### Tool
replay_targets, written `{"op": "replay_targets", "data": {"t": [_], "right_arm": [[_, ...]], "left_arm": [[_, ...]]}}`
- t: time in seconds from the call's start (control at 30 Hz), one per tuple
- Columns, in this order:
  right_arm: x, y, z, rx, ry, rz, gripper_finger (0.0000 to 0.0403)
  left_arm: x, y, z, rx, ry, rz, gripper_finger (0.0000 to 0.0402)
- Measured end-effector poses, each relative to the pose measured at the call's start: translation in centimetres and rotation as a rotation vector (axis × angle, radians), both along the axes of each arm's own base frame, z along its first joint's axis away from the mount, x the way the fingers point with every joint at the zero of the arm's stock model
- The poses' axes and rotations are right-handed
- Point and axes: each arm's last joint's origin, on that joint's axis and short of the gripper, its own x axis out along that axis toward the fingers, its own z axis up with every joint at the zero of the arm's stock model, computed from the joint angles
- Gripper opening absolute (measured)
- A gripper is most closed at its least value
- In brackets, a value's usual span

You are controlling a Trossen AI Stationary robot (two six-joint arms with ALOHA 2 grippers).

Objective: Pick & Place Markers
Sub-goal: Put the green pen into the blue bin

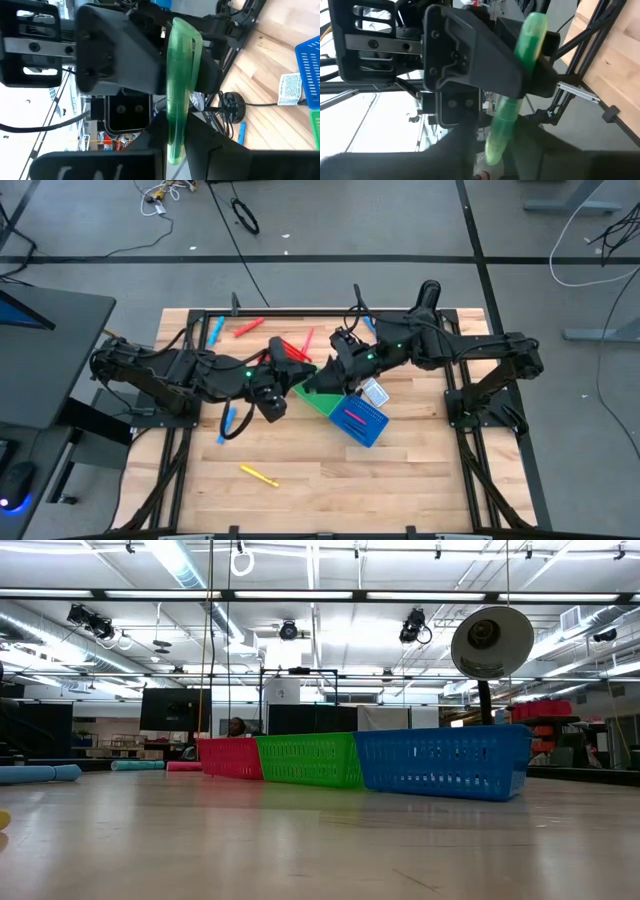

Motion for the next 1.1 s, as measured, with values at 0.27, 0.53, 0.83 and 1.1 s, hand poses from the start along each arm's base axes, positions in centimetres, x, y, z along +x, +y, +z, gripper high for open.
{"op": "replay_targets", "data": {"t": [0.27, 0.53, 0.83, 1.1], "right_arm": [[0.0, 0.1, -0.1, 0.007, 0.008, 0.021, 0.0029], [0.0, 0.2, 0.0, -0.055, -0.024, 0.029, 0.0029], [-1.1, -0.7, 0.5, -0.219, -0.076, 0.048, 0.0029], [-3.5, -2.1, 0.6, -0.458, -0.018, 0.009, 0.0029]], "left_arm": [[-0.1, 0.0, 0.0, -0.004, 0.000, 0.000, 0.0053], [-0.1, 0.1, 0.1, -0.259, -0.098, 0.084, 0.0124], [-1.5, 0.1, 1.0, -0.636, -0.244, 0.141, 0.0188], [-2.7, 0.4, 1.9, -0.938, -0.353, 0.153, 0.0232]]}}
